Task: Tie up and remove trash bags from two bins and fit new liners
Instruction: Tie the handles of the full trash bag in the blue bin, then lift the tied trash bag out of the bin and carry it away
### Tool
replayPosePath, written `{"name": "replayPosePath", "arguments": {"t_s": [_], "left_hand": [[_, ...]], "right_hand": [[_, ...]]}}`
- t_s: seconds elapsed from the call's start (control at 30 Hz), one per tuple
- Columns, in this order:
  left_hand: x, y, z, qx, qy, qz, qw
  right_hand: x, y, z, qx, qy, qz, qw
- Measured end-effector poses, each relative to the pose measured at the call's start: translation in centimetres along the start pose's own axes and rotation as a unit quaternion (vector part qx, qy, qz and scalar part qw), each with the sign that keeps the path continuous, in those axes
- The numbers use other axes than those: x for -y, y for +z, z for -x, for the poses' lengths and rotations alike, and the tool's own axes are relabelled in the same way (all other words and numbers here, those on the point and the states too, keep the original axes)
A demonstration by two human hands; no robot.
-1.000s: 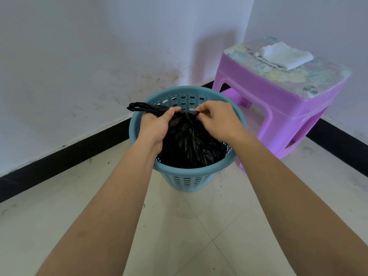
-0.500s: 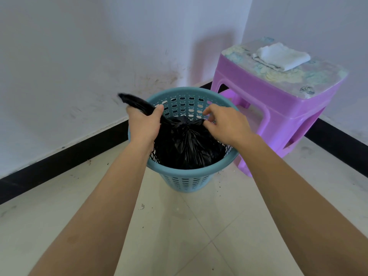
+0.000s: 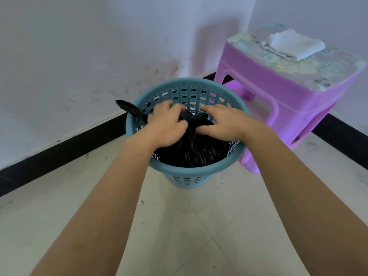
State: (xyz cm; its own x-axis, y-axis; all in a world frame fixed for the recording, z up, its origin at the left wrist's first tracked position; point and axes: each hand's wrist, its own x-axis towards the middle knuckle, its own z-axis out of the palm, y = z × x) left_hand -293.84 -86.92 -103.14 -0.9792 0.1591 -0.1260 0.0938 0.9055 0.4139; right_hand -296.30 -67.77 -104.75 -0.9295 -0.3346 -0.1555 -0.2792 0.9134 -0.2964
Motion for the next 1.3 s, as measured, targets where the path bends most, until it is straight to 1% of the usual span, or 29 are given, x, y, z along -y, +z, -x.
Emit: {"name": "replayPosePath", "arguments": {"t_s": [0.03, 0.07, 0.1, 0.13, 0.23, 0.3, 0.43, 0.5, 0.57, 0.67, 0.77, 0.9, 1.03, 1.13, 1.23, 1.3], "left_hand": [[0.6, 0.6, 0.1, 0.089, -0.027, -0.017, 0.996], [1.1, 1.1, 0.1, 0.157, -0.041, -0.027, 0.986], [1.6, 1.4, 0.0, 0.192, -0.044, -0.040, 0.980], [1.9, 1.5, -0.2, 0.192, -0.039, -0.054, 0.979], [2.6, 1.7, -1.0, 0.090, -0.011, -0.074, 0.993], [3.1, 1.9, -1.4, 0.039, -0.004, -0.061, 0.997], [3.2, 2.0, -1.6, -0.037, 0.007, -0.018, 0.999], [2.5, 1.4, -1.4, -0.050, 0.007, 0.002, 0.999], [1.4, -0.1, -0.9, -0.036, 0.000, 0.020, 0.999], [-1.1, -4.3, -0.1, -0.050, -0.005, 0.060, 0.997], [-4.4, -10.4, 0.9, -0.081, 0.006, 0.080, 0.993], [-8.8, -20.6, 2.7, -0.079, 0.021, 0.076, 0.994], [-13.7, -34.3, 6.0, -0.075, 0.029, 0.069, 0.994], [-17.9, -46.8, 9.3, -0.083, 0.025, 0.069, 0.994], [-21.7, -58.7, 13.5, -0.100, 0.004, 0.073, 0.992], [-23.6, -65.1, 16.2, -0.114, -0.004, 0.086, 0.990]], "right_hand": [[0.0, 0.1, -0.1, 0.018, 0.000, 0.028, 0.999], [0.1, 0.2, -0.2, 0.030, 0.001, 0.055, 0.998], [0.1, 0.3, -0.4, 0.037, 0.004, 0.074, 0.997], [0.1, 0.5, -0.5, 0.040, 0.005, 0.082, 0.996], [0.4, 1.4, -0.8, 0.038, -0.003, 0.070, 0.997], [0.4, 1.7, -1.0, 0.007, -0.015, 0.065, 0.998], [0.4, 2.0, -0.5, -0.063, -0.011, 0.004, 0.998], [1.0, 1.8, 0.3, -0.081, -0.006, -0.029, 0.996], [1.9, 0.7, 1.1, -0.084, 0.004, -0.062, 0.995], [3.1, -3.0, 2.6, -0.120, 0.007, -0.099, 0.988], [4.8, -9.4, 4.0, -0.146, 0.007, -0.109, 0.983], [7.9, -20.1, 5.7, -0.144, 0.011, -0.093, 0.985], [13.3, -33.8, 7.9, -0.114, -0.021, -0.075, 0.990], [18.7, -45.8, 10.6, -0.069, -0.040, -0.145, 0.986], [24.5, -57.0, 14.2, -0.023, -0.107, -0.207, 0.972], [27.7, -62.6, 15.9, -0.033, -0.152, -0.197, 0.968]]}}
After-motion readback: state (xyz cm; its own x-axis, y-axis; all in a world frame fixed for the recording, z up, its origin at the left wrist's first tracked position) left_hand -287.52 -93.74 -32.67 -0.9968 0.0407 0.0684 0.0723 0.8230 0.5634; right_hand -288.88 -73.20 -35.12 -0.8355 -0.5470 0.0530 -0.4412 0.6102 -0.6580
